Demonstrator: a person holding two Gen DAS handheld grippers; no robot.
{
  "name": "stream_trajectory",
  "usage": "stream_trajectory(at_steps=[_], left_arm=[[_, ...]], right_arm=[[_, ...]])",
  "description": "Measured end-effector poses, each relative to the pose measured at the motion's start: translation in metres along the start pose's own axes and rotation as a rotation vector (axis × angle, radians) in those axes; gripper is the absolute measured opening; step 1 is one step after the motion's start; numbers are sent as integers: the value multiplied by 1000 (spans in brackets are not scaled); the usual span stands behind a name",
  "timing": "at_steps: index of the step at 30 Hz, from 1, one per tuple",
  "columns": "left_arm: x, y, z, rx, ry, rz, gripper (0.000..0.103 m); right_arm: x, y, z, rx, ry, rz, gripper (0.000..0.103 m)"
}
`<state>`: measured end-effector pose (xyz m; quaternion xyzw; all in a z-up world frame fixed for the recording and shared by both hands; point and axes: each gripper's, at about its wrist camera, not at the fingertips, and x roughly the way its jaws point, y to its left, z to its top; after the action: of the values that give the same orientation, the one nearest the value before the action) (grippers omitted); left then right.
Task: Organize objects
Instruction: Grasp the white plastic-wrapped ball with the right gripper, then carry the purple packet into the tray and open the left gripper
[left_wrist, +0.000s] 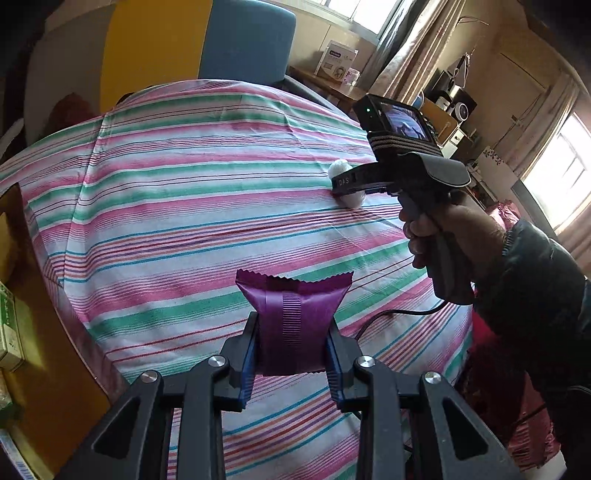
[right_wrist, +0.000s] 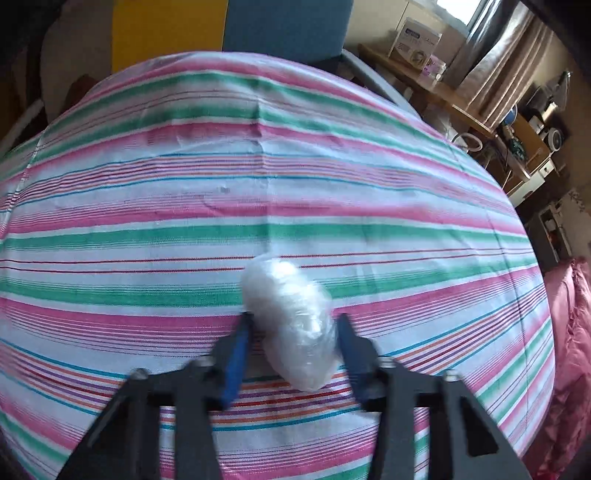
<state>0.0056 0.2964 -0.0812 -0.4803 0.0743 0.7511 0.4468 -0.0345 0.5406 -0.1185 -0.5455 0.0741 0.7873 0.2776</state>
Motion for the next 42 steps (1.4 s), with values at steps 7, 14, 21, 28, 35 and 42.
stream_trajectory(at_steps=[7,14,21,28,35,42], left_arm=[[-25,12,-5,-29,-62,56,31],[-63,24,-9,-47,-157,178,31],[-83,39,-25,-75,-187,242,31],[-91,49,-39,-96,-185,259,31],[-97,54,-44,-105,-192,263,31],[-97,61,-48,-121,-185,262,31]], right_arm=[[-34,15,-30,-13,-31,165,32],[-50,64,-67,-95,-7,330,32],[-45,79,-73,-174,-31,265,31],[-48,83,-75,-204,-50,241,31],[-46,79,-73,-202,-44,258,31],[-44,79,-73,-202,-43,262,31]])
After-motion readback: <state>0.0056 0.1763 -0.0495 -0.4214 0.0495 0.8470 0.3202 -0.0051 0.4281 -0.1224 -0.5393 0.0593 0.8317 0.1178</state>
